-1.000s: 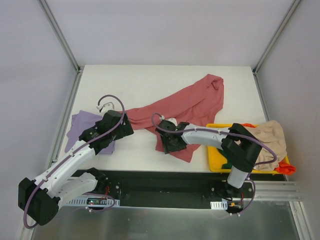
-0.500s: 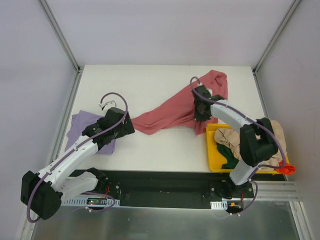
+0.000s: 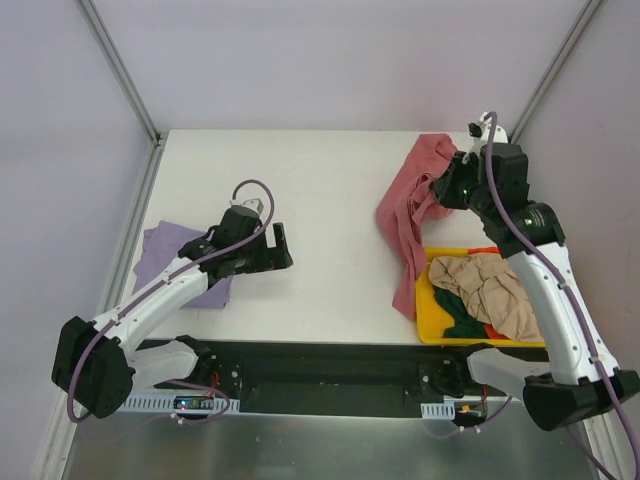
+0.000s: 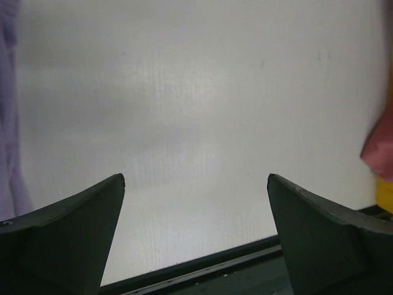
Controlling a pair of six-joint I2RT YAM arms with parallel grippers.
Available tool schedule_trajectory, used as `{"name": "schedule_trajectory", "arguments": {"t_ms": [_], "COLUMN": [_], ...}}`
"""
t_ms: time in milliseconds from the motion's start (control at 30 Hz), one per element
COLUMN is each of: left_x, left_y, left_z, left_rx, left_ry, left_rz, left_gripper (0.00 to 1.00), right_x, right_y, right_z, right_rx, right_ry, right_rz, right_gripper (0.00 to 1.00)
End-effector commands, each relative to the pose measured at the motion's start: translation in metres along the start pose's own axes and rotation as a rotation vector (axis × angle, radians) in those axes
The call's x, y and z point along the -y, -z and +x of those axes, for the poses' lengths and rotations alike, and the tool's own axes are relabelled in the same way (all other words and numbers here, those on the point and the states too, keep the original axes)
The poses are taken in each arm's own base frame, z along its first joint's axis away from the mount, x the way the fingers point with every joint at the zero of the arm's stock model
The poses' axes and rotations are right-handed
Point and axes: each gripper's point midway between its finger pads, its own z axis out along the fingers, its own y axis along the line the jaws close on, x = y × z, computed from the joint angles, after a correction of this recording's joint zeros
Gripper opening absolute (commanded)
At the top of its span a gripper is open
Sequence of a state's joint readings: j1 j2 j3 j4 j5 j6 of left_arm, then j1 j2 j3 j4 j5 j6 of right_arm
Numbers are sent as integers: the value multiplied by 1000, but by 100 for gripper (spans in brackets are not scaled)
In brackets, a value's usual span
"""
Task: Fold and stack the t-shirts
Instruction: Flatten out the tshirt
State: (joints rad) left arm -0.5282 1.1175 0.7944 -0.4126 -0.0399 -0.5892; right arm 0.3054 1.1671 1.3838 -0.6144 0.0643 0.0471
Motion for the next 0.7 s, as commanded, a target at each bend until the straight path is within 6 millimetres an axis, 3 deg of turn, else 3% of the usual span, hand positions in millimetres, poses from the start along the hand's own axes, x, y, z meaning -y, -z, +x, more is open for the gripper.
{"name": "schedule_trajectory", "arguments": {"t_ms": [0, 100, 300, 433, 667], "left_x": [48, 77, 156, 189, 219], "left_y": [1, 4, 13, -2, -23], "left_z": [20, 30, 43, 36, 16], "left_rx": [-97, -99, -109, -109, -68], "left_ry": [-71, -143, -216, -137, -8], "left_rz": [273, 348, 549, 617, 659], "left_gripper": [99, 99, 99, 98, 89], "right_x": [-35, -57, -95, -102, -94], "right_y": [30, 30, 14, 8, 7], "right_z": [-3, -7, 6, 7, 15], "right_rx": [-5, -29, -77, -73, -73], "right_ry": [26, 30, 20, 1, -2], "right_rz": [-202, -280, -370, -362, -330], "right_gripper": [0, 0, 0, 0, 1]}}
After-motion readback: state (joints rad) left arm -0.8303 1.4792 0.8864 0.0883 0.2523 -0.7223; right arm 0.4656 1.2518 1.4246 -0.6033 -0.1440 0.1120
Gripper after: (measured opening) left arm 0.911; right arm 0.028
